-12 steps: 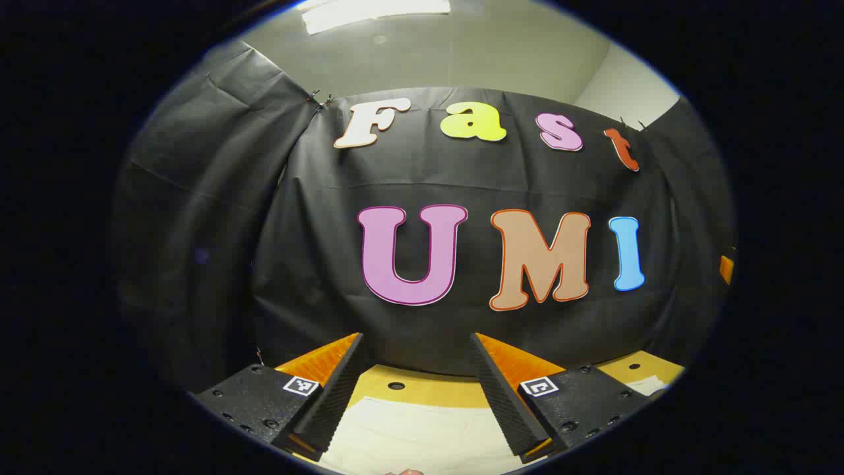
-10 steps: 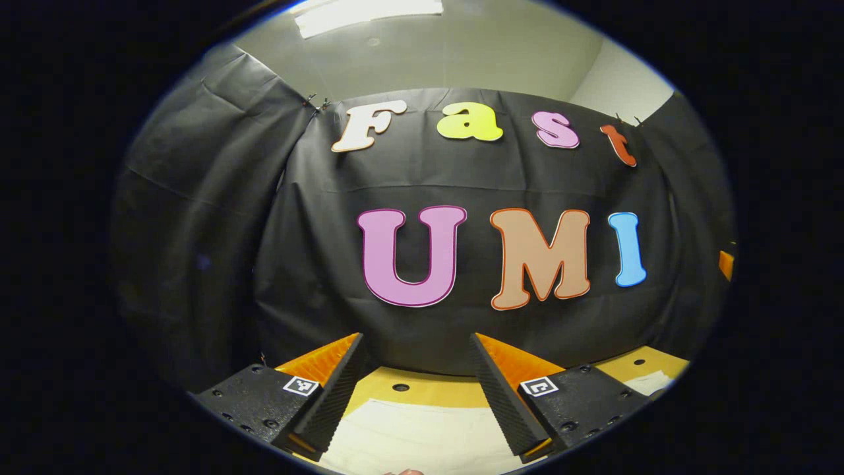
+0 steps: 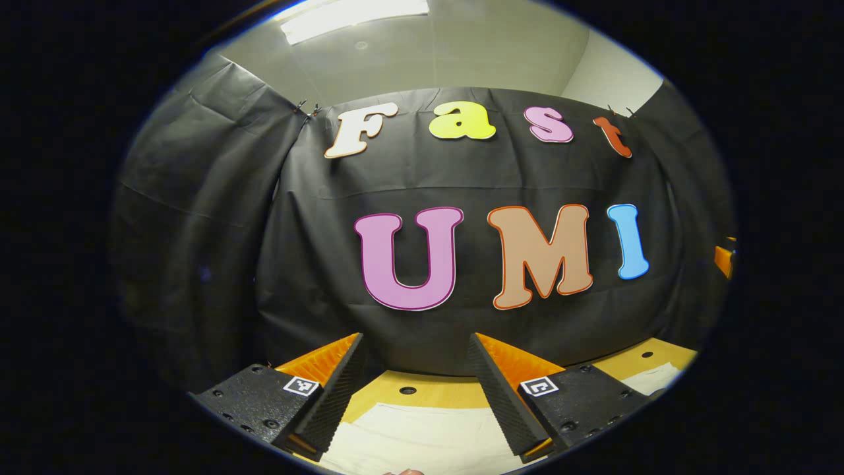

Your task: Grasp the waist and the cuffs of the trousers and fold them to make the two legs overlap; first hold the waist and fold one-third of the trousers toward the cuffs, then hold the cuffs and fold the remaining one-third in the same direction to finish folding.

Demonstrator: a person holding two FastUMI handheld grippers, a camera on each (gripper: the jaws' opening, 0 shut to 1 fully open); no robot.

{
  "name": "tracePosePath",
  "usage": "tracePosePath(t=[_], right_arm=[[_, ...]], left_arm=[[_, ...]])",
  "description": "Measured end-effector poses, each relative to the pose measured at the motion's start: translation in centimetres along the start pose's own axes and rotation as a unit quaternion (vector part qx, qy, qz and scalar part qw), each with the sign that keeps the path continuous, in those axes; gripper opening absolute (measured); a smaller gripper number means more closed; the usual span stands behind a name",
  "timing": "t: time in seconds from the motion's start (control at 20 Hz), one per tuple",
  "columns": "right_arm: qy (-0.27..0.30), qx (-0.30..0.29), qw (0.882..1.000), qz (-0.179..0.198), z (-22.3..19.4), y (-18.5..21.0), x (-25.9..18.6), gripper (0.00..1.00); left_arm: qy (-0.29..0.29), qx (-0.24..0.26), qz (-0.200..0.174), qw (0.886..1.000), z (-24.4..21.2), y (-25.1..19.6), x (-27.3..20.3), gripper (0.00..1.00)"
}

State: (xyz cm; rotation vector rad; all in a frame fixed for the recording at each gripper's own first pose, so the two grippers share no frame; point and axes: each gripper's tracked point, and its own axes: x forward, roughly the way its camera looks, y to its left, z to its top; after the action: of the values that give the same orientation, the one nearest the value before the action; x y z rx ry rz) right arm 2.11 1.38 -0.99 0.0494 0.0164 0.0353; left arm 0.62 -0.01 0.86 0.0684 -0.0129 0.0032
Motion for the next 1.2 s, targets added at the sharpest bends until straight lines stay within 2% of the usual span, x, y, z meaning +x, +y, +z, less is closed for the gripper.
tracePosePath(t=[0.65, 0.75, 0.85, 1.0, 1.1, 1.2], right_arm=[[0.003, -0.007, 1.0, 0.007, -0.2, 0.6, 0.2, 0.98], [0.006, -0.009, 1.0, 0.009, -0.4, 0.7, 0.1, 0.98], [0.011, -0.011, 1.0, 0.015, -0.7, 1.1, 0.0, 0.97], [0.014, -0.02, 0.999, 0.023, -0.9, 1.8, 0.0, 0.98], [0.012, -0.02, 0.999, 0.031, -0.8, 2.5, 0.0, 0.97], [0.008, -0.025, 0.999, 0.034, -0.5, 2.8, 0.1, 0.97]], left_arm=[[-0.002, -0.003, 0.017, 1.0, -0.6, 1.8, -0.4, 0.92], [0.002, 0.0, 0.005, 1.0, -1.1, 1.8, -0.4, 0.92], [-0.004, 0.028, -0.021, 0.999, -1.4, 1.5, -0.5, 0.94], [0.001, 0.094, -0.041, 0.995, -2.6, 3.1, -0.4, 0.93], [0.03, 0.119, -0.061, 0.991, -5.3, 3.8, -1.0, 0.93], [0.069, 0.166, -0.074, 0.981, -8.6, 5.3, -2.0, 0.95]])
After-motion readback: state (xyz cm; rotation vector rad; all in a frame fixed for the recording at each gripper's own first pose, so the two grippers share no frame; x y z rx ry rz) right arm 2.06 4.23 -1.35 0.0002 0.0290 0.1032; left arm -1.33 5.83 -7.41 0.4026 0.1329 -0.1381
